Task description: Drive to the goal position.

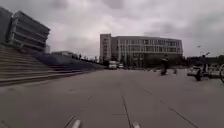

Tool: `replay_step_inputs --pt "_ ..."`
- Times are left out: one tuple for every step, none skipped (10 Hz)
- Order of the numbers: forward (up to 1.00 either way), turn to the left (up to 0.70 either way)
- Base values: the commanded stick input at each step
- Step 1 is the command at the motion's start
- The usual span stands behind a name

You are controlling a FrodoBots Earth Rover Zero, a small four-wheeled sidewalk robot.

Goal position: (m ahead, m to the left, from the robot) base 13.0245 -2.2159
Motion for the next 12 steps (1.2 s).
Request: replay_step_inputs --pt "0.7 0.0" --pt "0.7 0.0" --pt "0.7 0.0" --pt "0.7 0.0" --pt "0.7 0.0" --pt "0.7 0.0" --pt "0.7 0.0" --pt "0.7 0.0" --pt "0.7 0.0" --pt "0.7 0.0" --pt "0.7 0.0" --pt "0.7 0.0"
